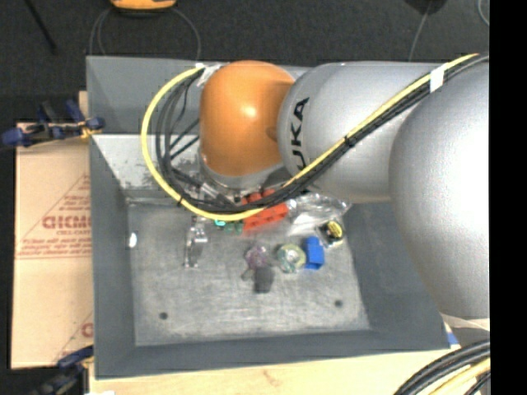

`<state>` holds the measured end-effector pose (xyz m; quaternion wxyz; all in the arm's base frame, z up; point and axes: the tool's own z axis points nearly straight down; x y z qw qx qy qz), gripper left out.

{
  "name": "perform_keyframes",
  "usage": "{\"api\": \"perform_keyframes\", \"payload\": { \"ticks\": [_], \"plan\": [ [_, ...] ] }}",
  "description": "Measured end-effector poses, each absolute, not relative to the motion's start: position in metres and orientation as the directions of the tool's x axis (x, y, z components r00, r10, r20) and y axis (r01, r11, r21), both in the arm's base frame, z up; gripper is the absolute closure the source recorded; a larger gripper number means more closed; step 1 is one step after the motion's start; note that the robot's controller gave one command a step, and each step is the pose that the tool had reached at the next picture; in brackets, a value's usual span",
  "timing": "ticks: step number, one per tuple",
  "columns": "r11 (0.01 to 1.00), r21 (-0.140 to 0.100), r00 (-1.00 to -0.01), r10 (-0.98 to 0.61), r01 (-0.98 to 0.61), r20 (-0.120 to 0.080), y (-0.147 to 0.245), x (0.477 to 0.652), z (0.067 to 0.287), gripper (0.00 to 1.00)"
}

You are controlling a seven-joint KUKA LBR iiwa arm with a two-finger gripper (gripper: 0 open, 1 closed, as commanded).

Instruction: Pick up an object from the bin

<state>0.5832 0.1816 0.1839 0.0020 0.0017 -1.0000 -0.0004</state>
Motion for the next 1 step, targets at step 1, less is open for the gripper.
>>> {"api": "perform_keyframes", "payload": {
  "ticks": [1],
  "plan": [
    [0.999, -0.002, -0.999, -0.039, -0.039, 0.005, 0.1528, 0.5538, 0.1358, 0.00]
  ]
}}
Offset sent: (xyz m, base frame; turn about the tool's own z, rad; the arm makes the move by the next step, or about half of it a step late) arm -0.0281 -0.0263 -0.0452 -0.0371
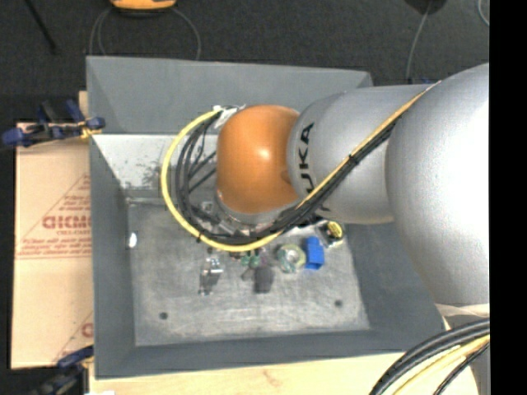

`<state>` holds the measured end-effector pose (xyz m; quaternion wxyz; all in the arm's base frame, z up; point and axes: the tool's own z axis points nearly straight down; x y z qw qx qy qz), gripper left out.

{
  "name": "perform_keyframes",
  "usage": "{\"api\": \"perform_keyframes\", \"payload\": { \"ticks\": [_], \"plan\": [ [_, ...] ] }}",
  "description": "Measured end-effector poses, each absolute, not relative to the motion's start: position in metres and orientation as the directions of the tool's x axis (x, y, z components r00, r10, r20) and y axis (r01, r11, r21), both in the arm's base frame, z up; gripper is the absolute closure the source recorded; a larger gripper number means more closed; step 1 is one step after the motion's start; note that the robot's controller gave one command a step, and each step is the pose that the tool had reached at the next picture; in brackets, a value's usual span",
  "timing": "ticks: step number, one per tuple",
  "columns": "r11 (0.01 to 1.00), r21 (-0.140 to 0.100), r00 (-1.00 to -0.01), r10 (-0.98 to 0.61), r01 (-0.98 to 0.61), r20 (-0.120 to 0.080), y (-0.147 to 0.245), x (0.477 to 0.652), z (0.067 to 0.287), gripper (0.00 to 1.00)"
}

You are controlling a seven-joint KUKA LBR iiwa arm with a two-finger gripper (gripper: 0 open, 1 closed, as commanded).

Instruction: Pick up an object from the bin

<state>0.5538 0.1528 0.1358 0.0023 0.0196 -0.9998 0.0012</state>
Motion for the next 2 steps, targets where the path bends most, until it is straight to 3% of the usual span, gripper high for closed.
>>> {"api": "perform_keyframes", "payload": {
  "ticks": [1, 2],
  "plan": [
    [0.999, -0.004, -0.999, -0.047, -0.047, -0.006, 0.080, 0.588, 0.129, 0.00],
    [0.974, 0.000, -0.974, -0.228, -0.228, 0.003, 0.045, 0.507, 0.094, 0.00]
  ]
}}
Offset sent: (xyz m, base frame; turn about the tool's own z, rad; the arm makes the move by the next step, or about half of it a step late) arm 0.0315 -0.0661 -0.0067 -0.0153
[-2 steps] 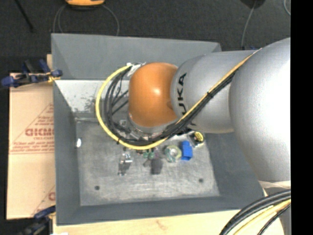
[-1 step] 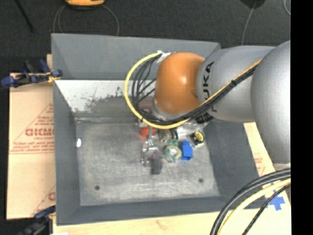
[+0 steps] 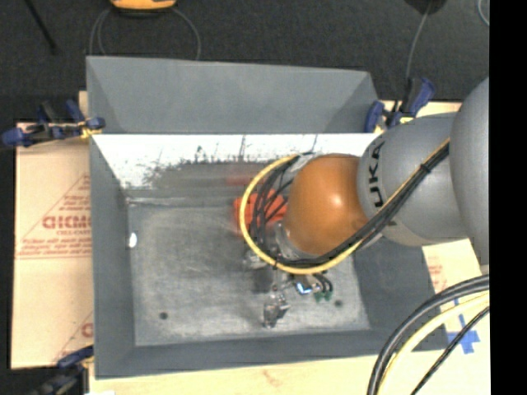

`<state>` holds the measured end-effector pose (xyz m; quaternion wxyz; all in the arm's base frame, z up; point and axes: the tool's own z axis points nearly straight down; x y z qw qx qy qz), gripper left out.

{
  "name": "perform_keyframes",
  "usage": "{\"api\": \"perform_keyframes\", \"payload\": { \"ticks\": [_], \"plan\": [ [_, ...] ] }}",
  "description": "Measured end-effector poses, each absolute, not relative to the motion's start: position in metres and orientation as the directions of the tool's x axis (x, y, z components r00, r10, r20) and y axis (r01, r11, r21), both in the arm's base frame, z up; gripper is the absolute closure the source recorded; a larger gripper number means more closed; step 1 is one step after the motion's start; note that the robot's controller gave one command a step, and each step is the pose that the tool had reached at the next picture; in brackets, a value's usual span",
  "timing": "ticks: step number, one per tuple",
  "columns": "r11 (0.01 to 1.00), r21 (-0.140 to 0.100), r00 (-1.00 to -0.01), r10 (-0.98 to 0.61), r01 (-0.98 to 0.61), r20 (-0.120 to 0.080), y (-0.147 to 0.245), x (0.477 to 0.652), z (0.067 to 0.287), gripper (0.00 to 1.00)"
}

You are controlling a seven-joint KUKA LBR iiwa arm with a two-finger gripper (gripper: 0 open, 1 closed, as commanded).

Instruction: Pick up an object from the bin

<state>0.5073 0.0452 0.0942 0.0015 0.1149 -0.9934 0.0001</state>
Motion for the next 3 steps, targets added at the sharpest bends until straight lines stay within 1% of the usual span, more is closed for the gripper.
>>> {"api": "perform_keyframes", "payload": {
  "ticks": [1, 2, 3],
  "plan": [
    [0.932, -0.001, -0.932, -0.362, -0.362, -0.010, -0.009, 0.541, 0.074, 0.00],
    [0.933, -0.003, -0.933, -0.359, -0.359, -0.016, -0.009, 0.543, 0.076, 1.00],
    [0.856, -0.013, -0.856, -0.517, -0.517, -0.022, -0.002, 0.510, 0.076, 1.00]
  ]
}}
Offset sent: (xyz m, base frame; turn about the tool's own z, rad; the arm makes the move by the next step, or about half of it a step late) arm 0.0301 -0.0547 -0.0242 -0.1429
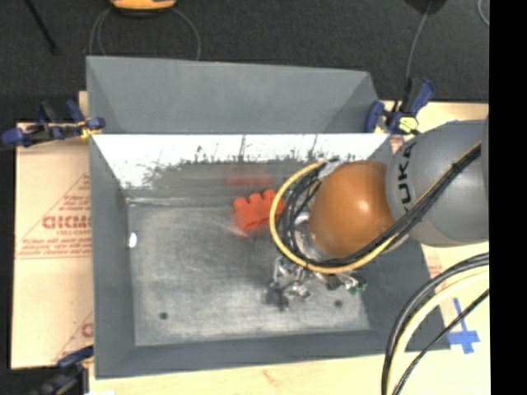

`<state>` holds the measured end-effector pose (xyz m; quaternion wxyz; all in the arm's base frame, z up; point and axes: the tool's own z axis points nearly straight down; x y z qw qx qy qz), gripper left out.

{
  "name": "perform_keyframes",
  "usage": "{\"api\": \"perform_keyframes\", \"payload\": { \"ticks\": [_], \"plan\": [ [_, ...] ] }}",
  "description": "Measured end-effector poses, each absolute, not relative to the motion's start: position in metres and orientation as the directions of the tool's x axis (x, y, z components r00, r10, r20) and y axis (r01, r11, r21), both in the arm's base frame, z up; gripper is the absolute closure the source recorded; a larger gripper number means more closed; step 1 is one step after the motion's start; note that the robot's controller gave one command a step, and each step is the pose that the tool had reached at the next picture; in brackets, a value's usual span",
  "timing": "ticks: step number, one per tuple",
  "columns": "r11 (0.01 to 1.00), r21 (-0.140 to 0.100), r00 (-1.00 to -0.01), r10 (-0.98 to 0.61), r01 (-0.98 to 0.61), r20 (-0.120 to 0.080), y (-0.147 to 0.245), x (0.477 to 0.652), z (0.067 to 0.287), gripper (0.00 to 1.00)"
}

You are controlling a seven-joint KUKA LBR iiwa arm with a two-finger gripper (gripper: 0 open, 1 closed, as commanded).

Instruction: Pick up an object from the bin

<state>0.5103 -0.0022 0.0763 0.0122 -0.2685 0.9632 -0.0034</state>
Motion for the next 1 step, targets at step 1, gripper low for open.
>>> {"api": "perform_keyframes", "payload": {
  "ticks": [1],
  "plan": [
    [0.860, -0.006, -0.860, -0.510, -0.510, -0.008, -0.0168, 0.5014, 0.2035, 1.00]
  ]
}}
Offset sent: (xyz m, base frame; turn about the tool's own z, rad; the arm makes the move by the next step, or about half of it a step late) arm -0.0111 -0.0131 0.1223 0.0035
